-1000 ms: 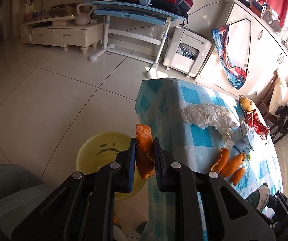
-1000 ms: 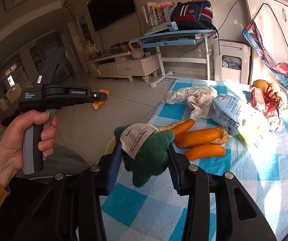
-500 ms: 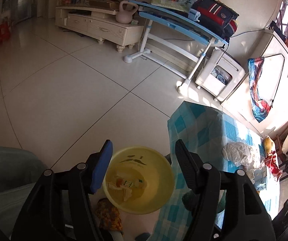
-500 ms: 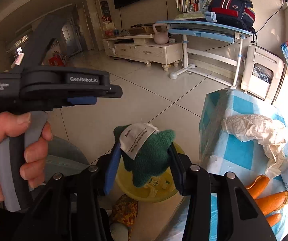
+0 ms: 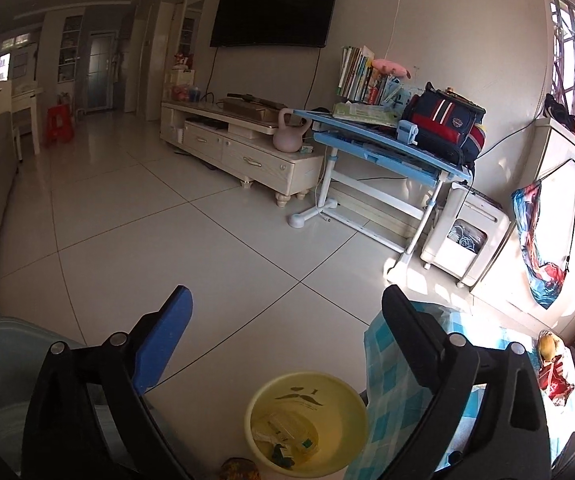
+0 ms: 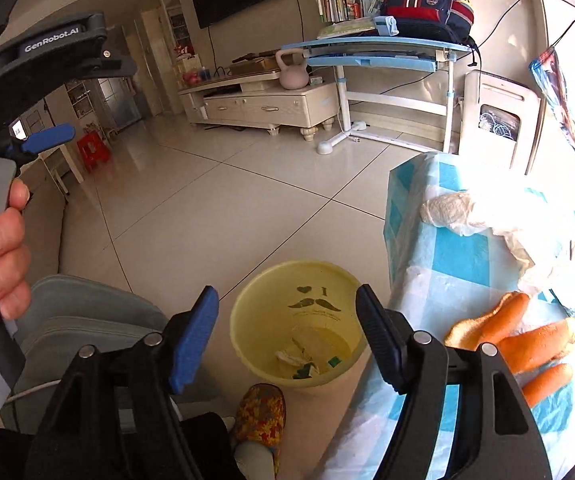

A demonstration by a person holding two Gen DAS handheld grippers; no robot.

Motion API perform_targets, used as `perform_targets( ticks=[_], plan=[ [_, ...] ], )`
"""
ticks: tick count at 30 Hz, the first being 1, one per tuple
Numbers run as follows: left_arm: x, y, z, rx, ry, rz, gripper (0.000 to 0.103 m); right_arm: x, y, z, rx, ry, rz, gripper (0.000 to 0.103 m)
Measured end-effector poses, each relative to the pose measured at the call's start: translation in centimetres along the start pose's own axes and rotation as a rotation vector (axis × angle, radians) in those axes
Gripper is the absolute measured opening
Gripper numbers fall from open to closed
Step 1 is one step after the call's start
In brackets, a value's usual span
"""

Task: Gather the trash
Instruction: 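Carry the orange peel with the left tool over the yellow bucket and release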

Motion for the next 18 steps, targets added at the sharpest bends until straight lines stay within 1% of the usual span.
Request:
perform_targets(
  ticks=[4, 7, 11, 14, 18],
  plan=[
    [-0.8, -0.3, -1.0, -0.012, -0.014, 0.051, 0.095, -1.4, -1.9, -2.8, 0.012, -0.069, 0.029, 0.071],
    [-1.5, -0.7, -1.3, 0.002, -0.031, 0.067, 0.096, -1.9, -2.6, -4.5, 0.024, -0.111, 0.023, 0.071],
    [-2.4, -1.4, -1.5, 0.015, -0.047, 0.093, 0.096, -2.7, -3.4, -6.9, 0.013, -0.162, 0.032, 0.073],
    [-3.3, -1.8, -2.0, 0.014, -0.06, 0.117, 0.096, -3.4, -4.3, -8.3, 0.014, -0.206, 0.044, 0.074],
    [-4.7, -2.7, -2.4, 0.03, -0.087, 0.163, 0.096, -5.1, -5.9, -9.1, 0.043, -0.25, 0.085, 0.074]
  ],
)
Point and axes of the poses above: each gripper's, at about its wrist camera, not at the fingertips, and z roughly the way its jaws point, x to its left, y to its top, the point moved 8 cm from there along z, roughly the way its jaws point, and after that the axes turned 15 degrees about -z, right-handed, at the moved point
